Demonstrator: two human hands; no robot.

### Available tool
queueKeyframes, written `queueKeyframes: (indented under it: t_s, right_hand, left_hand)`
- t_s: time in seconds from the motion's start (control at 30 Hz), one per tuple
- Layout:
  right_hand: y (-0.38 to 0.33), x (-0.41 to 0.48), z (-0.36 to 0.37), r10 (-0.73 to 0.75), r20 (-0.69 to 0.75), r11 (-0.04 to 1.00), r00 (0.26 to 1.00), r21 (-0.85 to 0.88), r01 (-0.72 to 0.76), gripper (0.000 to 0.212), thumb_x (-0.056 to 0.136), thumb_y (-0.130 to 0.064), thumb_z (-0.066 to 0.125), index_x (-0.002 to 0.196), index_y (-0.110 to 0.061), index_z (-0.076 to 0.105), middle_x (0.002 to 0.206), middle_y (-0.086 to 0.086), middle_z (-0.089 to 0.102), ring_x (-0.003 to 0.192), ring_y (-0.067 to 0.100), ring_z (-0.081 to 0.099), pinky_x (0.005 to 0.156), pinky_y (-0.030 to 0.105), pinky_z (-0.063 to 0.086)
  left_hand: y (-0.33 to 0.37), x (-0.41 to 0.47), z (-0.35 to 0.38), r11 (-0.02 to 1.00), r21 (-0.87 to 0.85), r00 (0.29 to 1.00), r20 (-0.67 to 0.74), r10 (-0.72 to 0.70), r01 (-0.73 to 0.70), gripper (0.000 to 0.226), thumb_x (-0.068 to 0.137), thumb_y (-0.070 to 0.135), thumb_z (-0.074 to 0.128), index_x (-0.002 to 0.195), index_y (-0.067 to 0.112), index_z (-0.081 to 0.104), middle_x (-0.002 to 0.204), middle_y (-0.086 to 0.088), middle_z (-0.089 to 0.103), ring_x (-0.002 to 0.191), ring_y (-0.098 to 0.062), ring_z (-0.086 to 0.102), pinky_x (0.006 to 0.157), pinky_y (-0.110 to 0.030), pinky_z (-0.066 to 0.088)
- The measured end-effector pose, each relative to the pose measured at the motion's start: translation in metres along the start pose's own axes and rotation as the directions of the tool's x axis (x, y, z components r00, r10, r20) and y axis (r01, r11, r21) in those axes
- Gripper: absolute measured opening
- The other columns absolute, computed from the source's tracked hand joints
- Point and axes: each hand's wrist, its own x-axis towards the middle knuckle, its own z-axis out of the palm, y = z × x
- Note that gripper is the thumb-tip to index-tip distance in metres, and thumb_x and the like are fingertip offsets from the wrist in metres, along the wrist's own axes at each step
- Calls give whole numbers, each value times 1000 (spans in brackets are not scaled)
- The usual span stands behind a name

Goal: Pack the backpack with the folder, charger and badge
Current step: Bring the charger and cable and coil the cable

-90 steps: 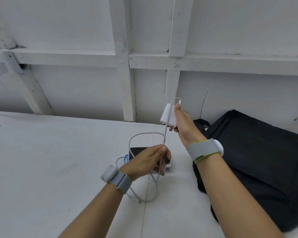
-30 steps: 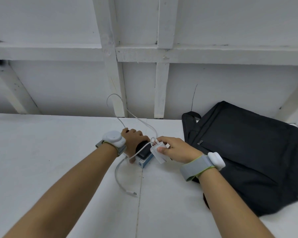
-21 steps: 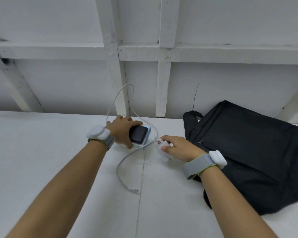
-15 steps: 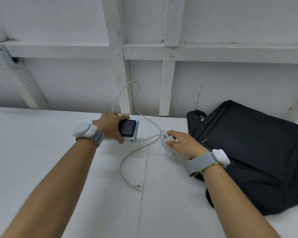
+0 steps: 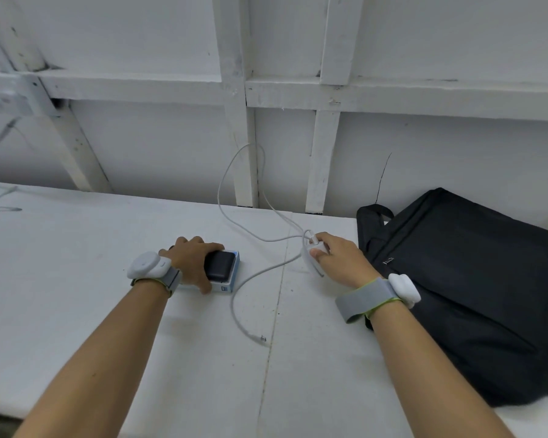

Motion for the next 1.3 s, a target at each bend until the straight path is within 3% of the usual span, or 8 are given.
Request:
queueKeyframes:
  t_s: [0.4,0.63,0.7,0.77,0.97,1.1,1.23,1.3]
  right_hand:
    - [-12,-3,-1,-26,7,999,1000,46,25,27,99,-29,44,124,-22,53,115,6,60,98,26,51,81,37,42]
    - [-22,-5,-1,-57,-19,992,998,109,59,28,99,-28,46,125,-20,54,119,5,60,100,25,52,86,38,42]
    - [-24,-4,-1,-50,-54,990,997,130,57,29,99,-27,46,126,-21,54,121,5,61,104,27,53,90,39,43]
    - [-26,-4,-3,-28,-108,989,994,142,44,32,99,-26,46,130,-20,53,123,6,61,110,29,53,92,39,43]
    - [-25,-1,-1,70,-293,947,953,320,29,30,98,-28,48,125,-19,58,110,7,63,100,33,59,86,42,49]
    - [-30,1,-4,211,-384,804,899,591,64,16,97,-34,53,106,-30,66,103,3,65,90,23,62,74,33,51]
    - [-42,-5,-16,300,-203,306,932,946,107,14,99,-25,54,99,-15,64,95,10,68,83,28,67,66,34,58]
    - [-42,-11,-22,299,-199,286,933,952,112,18,97,-22,58,107,-7,60,95,11,69,78,24,67,62,30,58]
  left_hand:
    - [13,0,-8,1000,15,999,-42,-22,22,116,65,55,79,153,33,7,155,-4,22,141,-31,25,107,-55,32]
    - [73,-1,-37,926,-177,910,-319,267,-333,72,91,47,56,152,37,19,160,-2,18,148,-28,10,117,-55,13]
    - [85,3,-33,909,-227,907,-327,266,-348,55,96,47,47,147,30,35,144,0,47,139,-24,35,117,-52,18]
    - [95,0,-32,850,-369,899,-366,239,-376,38,99,42,45,129,21,55,102,5,67,108,-21,59,99,-38,40]
    - [128,-26,-23,631,-617,864,-465,191,-471,32,103,29,40,88,17,66,63,7,55,58,-14,57,56,-29,54]
    - [147,-40,0,509,-712,870,-452,196,-484,37,105,33,34,83,17,59,59,5,60,47,-17,57,56,-24,47]
    - [150,-40,19,526,-707,881,-377,286,-473,37,103,47,31,90,26,58,63,6,64,53,-12,61,65,-23,49]
    - [145,-35,19,567,-676,882,-362,302,-471,39,102,50,33,90,26,62,64,5,61,56,-13,59,64,-25,49]
